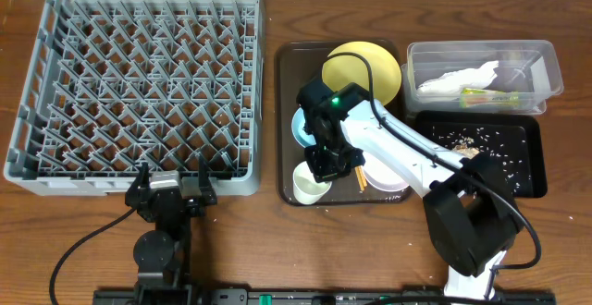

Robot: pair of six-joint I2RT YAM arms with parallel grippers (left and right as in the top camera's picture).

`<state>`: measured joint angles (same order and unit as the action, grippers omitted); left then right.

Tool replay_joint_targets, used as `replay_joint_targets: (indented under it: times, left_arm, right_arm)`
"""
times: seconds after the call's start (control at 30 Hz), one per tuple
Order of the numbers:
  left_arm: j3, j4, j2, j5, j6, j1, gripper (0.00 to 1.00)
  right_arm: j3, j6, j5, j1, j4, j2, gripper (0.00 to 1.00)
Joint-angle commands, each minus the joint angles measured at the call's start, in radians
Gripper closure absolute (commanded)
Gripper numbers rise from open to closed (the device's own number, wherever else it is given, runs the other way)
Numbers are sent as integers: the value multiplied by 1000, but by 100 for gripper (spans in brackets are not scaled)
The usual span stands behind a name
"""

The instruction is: Sort waste into correct bins and load items into the dishwasher

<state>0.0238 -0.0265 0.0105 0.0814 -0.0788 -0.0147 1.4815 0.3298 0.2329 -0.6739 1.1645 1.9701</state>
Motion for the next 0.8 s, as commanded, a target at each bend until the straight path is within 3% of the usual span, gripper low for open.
replay_joint_targets:
  times: [0.0, 0.23, 0.57, 0.63, 0.77]
  left_arm:
    - [-11, -37, -5, 19, 70, 5, 1]
    - [105, -86, 27, 6, 400, 5, 1]
    - [393, -183, 377, -188, 645, 5, 1]
    - [460, -182, 488, -261, 686, 5, 1]
    - [603, -134, 742, -568, 702, 5, 1]
  right_arm:
    - [3, 13, 31, -8, 7, -20, 99]
    - [106, 4, 38, 35, 62, -168, 99]
    - [176, -5, 63, 248, -53, -354, 99]
    - [176, -6, 112, 291, -97, -356, 99]
    - [176, -10, 188, 354, -169, -353, 99]
